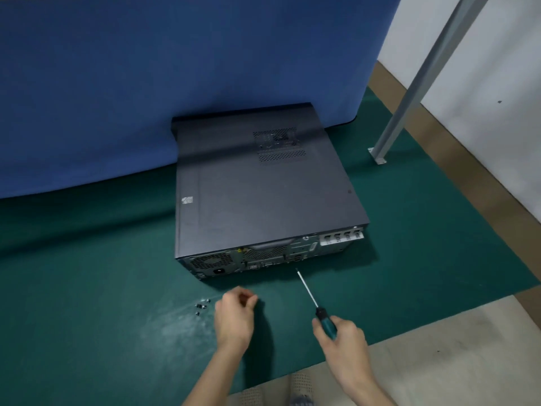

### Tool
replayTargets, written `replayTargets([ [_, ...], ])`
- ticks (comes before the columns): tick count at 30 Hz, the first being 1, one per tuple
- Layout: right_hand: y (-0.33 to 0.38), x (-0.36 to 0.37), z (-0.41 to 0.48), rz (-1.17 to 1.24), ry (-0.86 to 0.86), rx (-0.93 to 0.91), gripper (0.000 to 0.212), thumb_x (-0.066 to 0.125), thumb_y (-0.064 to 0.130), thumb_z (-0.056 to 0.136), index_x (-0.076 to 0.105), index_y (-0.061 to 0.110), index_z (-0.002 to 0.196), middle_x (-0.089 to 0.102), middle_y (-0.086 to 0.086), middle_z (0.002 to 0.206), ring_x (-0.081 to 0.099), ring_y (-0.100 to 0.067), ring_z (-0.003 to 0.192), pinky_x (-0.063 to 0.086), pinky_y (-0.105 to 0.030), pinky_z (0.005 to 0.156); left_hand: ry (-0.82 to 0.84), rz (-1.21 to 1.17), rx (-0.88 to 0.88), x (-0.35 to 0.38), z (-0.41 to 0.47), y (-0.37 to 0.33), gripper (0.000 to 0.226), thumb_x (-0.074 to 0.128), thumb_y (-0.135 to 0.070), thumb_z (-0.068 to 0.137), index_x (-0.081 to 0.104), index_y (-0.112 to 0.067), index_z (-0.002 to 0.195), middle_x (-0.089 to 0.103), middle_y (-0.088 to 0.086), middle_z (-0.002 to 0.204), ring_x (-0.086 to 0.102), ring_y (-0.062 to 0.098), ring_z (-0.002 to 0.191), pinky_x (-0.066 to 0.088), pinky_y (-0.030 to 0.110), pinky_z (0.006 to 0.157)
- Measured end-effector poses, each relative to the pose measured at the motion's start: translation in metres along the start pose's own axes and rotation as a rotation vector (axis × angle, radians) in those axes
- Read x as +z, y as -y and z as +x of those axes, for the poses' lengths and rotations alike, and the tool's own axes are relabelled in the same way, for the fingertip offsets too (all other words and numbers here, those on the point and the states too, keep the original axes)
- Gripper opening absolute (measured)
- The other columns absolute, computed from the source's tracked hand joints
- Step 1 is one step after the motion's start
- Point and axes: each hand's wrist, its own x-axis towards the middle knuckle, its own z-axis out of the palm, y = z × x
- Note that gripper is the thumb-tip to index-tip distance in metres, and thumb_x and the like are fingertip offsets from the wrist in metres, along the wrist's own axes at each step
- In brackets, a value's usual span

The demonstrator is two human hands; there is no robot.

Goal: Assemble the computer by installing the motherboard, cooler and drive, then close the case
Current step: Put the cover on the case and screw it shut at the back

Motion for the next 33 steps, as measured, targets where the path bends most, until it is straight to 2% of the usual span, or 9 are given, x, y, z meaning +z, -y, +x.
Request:
replayTargets([
  [3, 0.008, 0.03, 0.005, -0.121, 0.14, 0.015, 0.039, 0.057, 0.042, 0.092, 0.044, 0.024, 0.06, 0.042, 0.008, 0.053, 0.039, -0.016, 0.053, 0.034, -0.031, 0.054, -0.157, 0.131, -0.012, -0.029, 0.018, 0.034, 0.009, 0.069, -0.017, 0.085, 0.071, -0.014, 0.093, 0.069, 0.007, 0.094, 0.061, 0.028, 0.09, 0.043, 0.029, 0.073],
  [6, 0.012, 0.051, 0.008, -0.212, 0.2, 0.039, 0.04, 0.055, 0.044, 0.094, 0.042, 0.022, 0.062, 0.043, 0.008, 0.057, 0.041, -0.018, 0.056, 0.034, -0.031, 0.055, -0.178, 0.205, 0.033, -0.041, 0.032, 0.05, 0.027, 0.074, -0.018, 0.081, 0.07, -0.011, 0.106, 0.06, 0.009, 0.103, 0.054, 0.03, 0.097, 0.045, 0.037, 0.08],
  [8, 0.011, 0.059, 0.007, -0.246, 0.195, 0.07, 0.041, 0.054, 0.043, 0.094, 0.04, 0.022, 0.062, 0.044, 0.008, 0.057, 0.042, -0.019, 0.058, 0.034, -0.031, 0.055, -0.19, 0.235, 0.057, -0.042, 0.039, 0.053, 0.029, 0.074, -0.019, 0.081, 0.07, -0.01, 0.109, 0.06, 0.01, 0.102, 0.052, 0.03, 0.097, 0.044, 0.038, 0.083],
  [14, 0.012, 0.066, 0.008, -0.257, 0.145, 0.084, 0.041, 0.057, 0.04, 0.093, 0.04, 0.023, 0.06, 0.042, 0.008, 0.054, 0.041, -0.018, 0.053, 0.031, -0.028, 0.049, -0.211, 0.243, 0.122, -0.036, 0.045, 0.059, 0.01, 0.067, -0.004, 0.083, 0.075, -0.004, 0.089, 0.063, 0.011, 0.091, 0.046, 0.024, 0.083, 0.041, 0.036, 0.077],
  [17, 0.013, 0.067, 0.008, -0.252, 0.14, 0.079, 0.04, 0.057, 0.04, 0.093, 0.04, 0.023, 0.061, 0.042, 0.007, 0.054, 0.039, -0.018, 0.053, 0.031, -0.029, 0.05, -0.207, 0.212, 0.14, -0.035, 0.046, 0.063, 0.011, 0.065, 0.002, 0.083, 0.074, -0.003, 0.085, 0.062, 0.009, 0.088, 0.036, 0.017, 0.08, 0.035, 0.029, 0.069],
  [22, 0.012, 0.07, 0.003, -0.203, 0.112, 0.046, 0.039, 0.059, 0.038, 0.093, 0.042, 0.023, 0.061, 0.038, 0.006, 0.049, 0.037, -0.015, 0.048, 0.03, -0.027, 0.048, -0.206, 0.248, 0.266, -0.038, 0.045, 0.059, 0.018, 0.06, 0.009, 0.081, 0.071, -0.002, 0.09, 0.058, 0.009, 0.091, 0.04, 0.019, 0.082, 0.033, 0.025, 0.07],
  [25, 0.016, 0.072, -0.004, -0.078, 0.035, -0.029, 0.036, 0.063, 0.036, 0.09, 0.046, 0.029, 0.06, 0.036, 0.004, 0.04, 0.034, -0.012, 0.042, 0.03, -0.026, 0.046, -0.233, 0.106, 0.375, -0.04, 0.032, 0.041, 0.023, 0.063, 0.017, 0.076, 0.071, -0.001, 0.088, 0.057, 0.009, 0.086, 0.046, 0.019, 0.081, 0.031, 0.011, 0.074],
  [29, 0.026, 0.074, -0.007, 0.135, -0.061, -0.067, 0.035, 0.066, 0.033, 0.089, 0.052, 0.021, 0.06, 0.03, 0.002, 0.041, 0.025, -0.014, 0.04, 0.028, -0.031, 0.045, -0.177, -0.171, 0.413, -0.039, 0.017, 0.005, 0.004, 0.071, -0.007, 0.081, 0.069, -0.009, 0.079, 0.058, -0.001, 0.081, 0.056, 0.019, 0.077, 0.042, 0.026, 0.072],
  [33, 0.038, 0.072, -0.006, 0.3, -0.093, -0.071, 0.039, 0.065, 0.034, 0.089, 0.048, 0.018, 0.057, 0.034, -0.006, 0.046, 0.028, -0.017, 0.044, 0.03, -0.033, 0.048, -0.235, -0.456, 0.297, -0.045, 0.007, -0.022, 0.013, 0.078, -0.017, 0.076, 0.067, -0.021, 0.071, 0.066, -0.013, 0.065, 0.06, 0.003, 0.063, 0.047, 0.019, 0.068],
])
